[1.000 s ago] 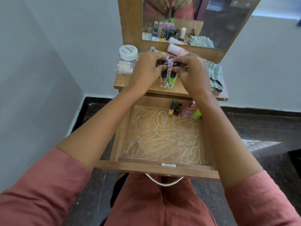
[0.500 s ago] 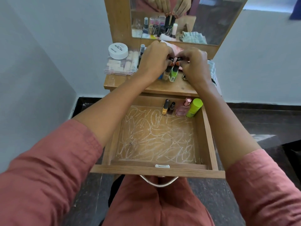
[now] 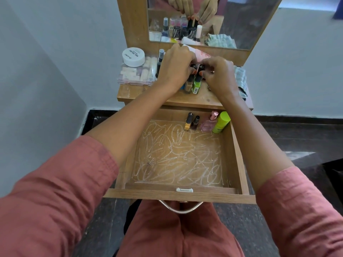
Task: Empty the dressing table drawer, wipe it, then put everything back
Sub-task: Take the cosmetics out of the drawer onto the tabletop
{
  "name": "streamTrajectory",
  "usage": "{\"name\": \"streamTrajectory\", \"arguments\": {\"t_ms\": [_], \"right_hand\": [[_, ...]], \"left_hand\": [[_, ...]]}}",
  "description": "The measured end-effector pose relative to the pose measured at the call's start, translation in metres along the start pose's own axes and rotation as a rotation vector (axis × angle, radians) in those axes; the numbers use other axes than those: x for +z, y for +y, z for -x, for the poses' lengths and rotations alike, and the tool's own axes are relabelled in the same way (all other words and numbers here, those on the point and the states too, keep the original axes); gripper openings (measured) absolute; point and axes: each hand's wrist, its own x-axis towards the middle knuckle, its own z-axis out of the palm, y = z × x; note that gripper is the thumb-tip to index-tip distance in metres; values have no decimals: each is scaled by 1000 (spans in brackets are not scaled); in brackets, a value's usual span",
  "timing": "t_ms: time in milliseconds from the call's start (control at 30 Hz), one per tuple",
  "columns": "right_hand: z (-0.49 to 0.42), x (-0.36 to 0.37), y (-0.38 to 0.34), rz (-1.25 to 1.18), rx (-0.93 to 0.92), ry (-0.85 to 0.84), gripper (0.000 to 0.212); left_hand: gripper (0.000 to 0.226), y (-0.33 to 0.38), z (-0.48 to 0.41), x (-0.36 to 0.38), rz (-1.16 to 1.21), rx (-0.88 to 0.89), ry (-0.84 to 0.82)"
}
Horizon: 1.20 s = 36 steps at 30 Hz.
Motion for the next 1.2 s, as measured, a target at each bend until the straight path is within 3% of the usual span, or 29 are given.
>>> {"name": "streamTrajectory", "arguments": {"t_ms": [367, 500, 733, 933, 1200], "right_hand": [[42, -4, 14, -137, 34, 87, 15], [76, 8, 21, -103, 47, -14, 12], [107, 40, 32, 95, 119, -189, 20], [109, 60, 34, 267, 127, -236, 22], [98, 69, 30, 322, 183, -298, 18]], "left_hand": [[20, 11, 40, -2, 148, 27, 103], [16, 17, 81, 25, 213, 80, 21], [20, 10, 115, 69, 224, -50, -117], [38, 7, 109, 87, 230, -117, -185], [28, 8, 101, 89, 267, -214, -230]]}}
